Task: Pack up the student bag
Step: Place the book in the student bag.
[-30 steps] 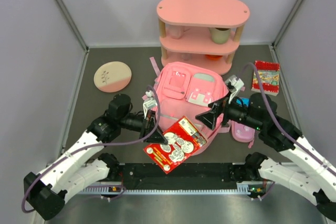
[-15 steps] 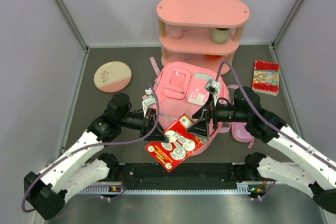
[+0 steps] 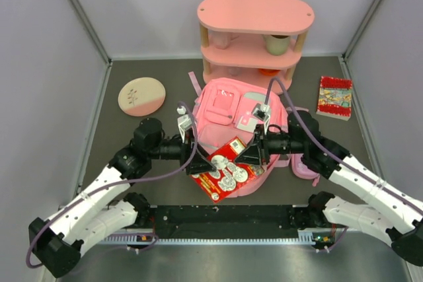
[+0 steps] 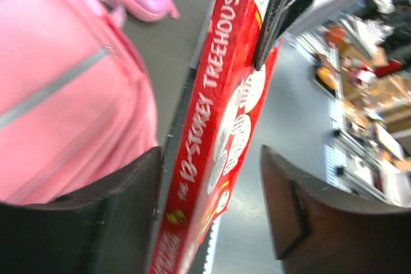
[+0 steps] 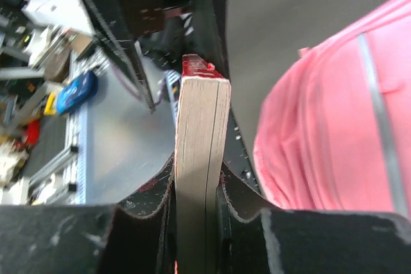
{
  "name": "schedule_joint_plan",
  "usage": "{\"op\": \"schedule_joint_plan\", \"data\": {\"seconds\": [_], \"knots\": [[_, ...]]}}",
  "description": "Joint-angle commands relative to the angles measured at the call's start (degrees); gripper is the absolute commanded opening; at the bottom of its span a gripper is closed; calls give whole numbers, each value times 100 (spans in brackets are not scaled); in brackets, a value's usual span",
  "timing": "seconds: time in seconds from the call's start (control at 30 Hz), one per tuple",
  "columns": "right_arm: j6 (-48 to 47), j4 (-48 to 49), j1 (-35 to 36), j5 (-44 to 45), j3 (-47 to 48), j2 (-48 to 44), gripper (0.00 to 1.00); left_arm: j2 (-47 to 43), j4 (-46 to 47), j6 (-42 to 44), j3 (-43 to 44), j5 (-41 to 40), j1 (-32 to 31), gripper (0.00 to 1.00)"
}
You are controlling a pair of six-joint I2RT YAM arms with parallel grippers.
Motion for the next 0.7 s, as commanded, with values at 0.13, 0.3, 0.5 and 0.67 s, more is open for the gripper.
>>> {"op": "schedule_joint_plan", "data": {"seconds": [0.13,0.3,0.5,0.67], "knots": [[1289,1234,-818,865,-394,-378,0,-830,1504,-930,-771,-1878,22,87],[2238,2568,-1004,531,-710,-396,0,-1095,2939,-1635,-1424,-2054,22,93],[2969,3555,-1188,118,-922,-475,0,-1165,3090,-1636,-1477,-2124,22,95],[2935,3610,-1206,-190,-843,-598,0,-1191,2853,-1548,-1319,-2230,83,98]]}}
